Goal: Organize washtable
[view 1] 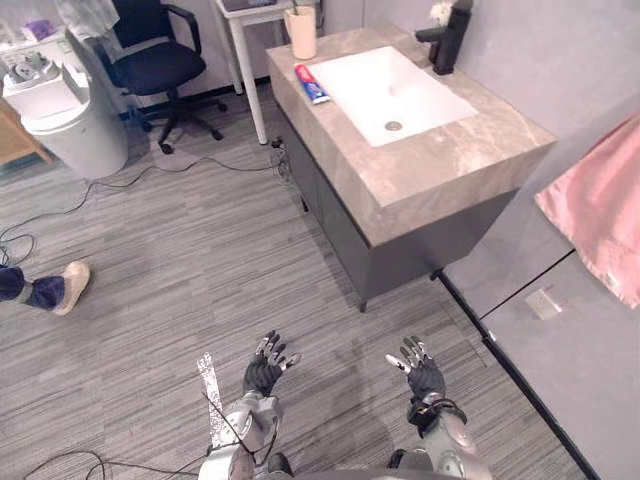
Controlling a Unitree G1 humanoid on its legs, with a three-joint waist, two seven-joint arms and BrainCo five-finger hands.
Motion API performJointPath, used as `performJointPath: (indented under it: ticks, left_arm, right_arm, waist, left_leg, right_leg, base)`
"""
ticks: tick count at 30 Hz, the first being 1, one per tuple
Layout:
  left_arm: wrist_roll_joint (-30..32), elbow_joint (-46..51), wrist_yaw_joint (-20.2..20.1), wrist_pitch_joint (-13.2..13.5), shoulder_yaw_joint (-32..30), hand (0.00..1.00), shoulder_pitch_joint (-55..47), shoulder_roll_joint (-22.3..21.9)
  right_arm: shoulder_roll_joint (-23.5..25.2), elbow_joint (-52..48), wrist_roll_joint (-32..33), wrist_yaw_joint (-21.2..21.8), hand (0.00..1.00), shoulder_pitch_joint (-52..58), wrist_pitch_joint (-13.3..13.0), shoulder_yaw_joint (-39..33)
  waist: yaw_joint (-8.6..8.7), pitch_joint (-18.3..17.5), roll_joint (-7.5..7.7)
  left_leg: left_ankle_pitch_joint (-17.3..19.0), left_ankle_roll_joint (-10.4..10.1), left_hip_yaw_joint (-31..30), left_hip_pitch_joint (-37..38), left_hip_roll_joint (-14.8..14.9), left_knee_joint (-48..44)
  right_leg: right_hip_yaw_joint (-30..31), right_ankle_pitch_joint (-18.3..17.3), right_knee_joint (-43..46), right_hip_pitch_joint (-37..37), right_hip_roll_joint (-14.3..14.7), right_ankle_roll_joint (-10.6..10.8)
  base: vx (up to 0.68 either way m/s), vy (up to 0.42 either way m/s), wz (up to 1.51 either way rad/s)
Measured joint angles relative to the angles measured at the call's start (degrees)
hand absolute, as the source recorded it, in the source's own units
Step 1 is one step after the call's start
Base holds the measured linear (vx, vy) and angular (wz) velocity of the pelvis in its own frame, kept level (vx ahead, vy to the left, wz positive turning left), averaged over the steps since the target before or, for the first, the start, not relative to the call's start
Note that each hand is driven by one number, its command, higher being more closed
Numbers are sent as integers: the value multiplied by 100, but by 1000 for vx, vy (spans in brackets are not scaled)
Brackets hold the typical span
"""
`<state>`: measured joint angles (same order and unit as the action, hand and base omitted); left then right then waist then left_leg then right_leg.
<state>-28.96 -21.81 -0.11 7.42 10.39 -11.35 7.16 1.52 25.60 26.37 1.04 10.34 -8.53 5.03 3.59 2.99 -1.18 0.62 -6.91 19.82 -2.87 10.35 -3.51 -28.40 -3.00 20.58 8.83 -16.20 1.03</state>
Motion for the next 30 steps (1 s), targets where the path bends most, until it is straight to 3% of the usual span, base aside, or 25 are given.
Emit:
performJointPath:
  ticks: [3, 5, 6, 8, 9, 10, 12, 13, 14, 16, 23, 30]
  left_arm:
    - [97, 3, 8, -2, -230, 0, 22, -6]
    - [172, 91, 16, -3, -277, 0, -25, -23]
    - [280, 234, 24, 11, -335, 0, -172, -60]
    - [385, 336, 43, 43, -514, 0, -340, -173]
    - [455, 338, 105, 51, -690, 0, -408, -250]
    - [534, 355, 204, 76, -844, 0, -498, -359]
    - [626, 336, 391, 86, -973, 0, -611, -469]
    - [629, 285, 456, 85, -1043, 0, -607, -568]
    - [617, 277, 564, 109, -1067, 0, -607, -691]
    - [610, 270, 671, 113, -1037, 0, -632, -851]
    - [715, 387, 626, 120, -799, 0, -624, -936]
    - [714, 744, 658, 113, -857, 0, -724, -921]
  right_arm:
    - [5, 27, 0, -2, 0, -149, 18, 260]
    - [10, -16, -12, 23, 0, -122, 29, 340]
    - [-15, -16, -85, 30, 0, -55, 45, 442]
    - [-39, -46, -252, 48, 0, 54, 127, 636]
    - [-57, -98, -309, 65, 0, 170, 139, 691]
    - [-107, -157, -379, 86, 0, 205, 140, 700]
    - [-152, -175, -409, 127, 0, 157, 84, 665]
    - [-181, -164, -424, 130, 0, 86, 75, 616]
    - [-205, -157, -431, 139, 0, 79, 54, 563]
    - [-209, -154, -415, 114, 0, 147, 36, 445]
    - [-185, -431, -448, 27, 0, 389, -15, 436]
    - [-43, -465, -464, 41, 0, 545, -6, 715]
  waist:
    - [-119, 133, 107]
    - [-127, 149, 116]
    - [-134, 148, 132]
    - [-104, 182, 96]
    - [-102, 127, 185]
    - [-156, 42, 303]
    - [-127, -71, 447]
    - [-94, -100, 508]
    - [-88, -92, 461]
    - [-144, -95, 425]
    - [-121, -135, 438]
    - [-179, -134, 443]
  left_leg:
    - [179, 179, 100, -305, -198, -218]
    - [221, 250, 29, -439, -292, -282]
    - [246, 308, -69, -447, -377, -313]
    - [324, 499, -306, -433, -322, -380]
    - [320, 533, -510, -415, -365, -388]
    - [302, 516, -627, -437, -450, -394]
    - [94, 453, -729, -536, -651, -287]
    - [-55, 431, -810, -548, -667, -145]
    - [-305, 396, -881, -493, -626, 142]
    - [-457, 326, -893, -372, -544, 367]
    - [-590, 287, -843, -235, -383, 600]
    - [-662, 339, -691, -417, -340, 639]
  right_leg:
    - [470, 425, -774, -37, 43, 279]
    - [1058, 536, -873, 12, 89, 211]
    - [1641, 552, -811, 36, 143, 181]
    - [2607, -30, -96, 41, 520, 555]
    - [2919, -518, 247, -9, 872, 558]
    - [3027, -781, 49, -144, 1027, 378]
    - [3322, -1051, -484, -341, 978, 240]
    - [3364, -1075, -615, -348, 1006, 277]
    - [3343, -1004, -623, -351, 1104, 257]
    - [3314, -951, -610, -403, 1200, 254]
    - [3479, -809, -666, -425, 1346, 170]
    - [3534, -546, -988, -365, 1321, 293]
  base:
    - [-119, 179, -10]
    - [-125, 187, 23]
    - [-102, 191, 31]
    - [-77, 15, 60]
    - [-60, -137, 79]
    - [-41, -123, 59]
    - [-19, -64, 33]
    - [-41, -83, 43]
    - [-52, -113, 29]
    - [-37, -131, 13]
    - [-44, -41, -8]
    - [-60, 13, -6]
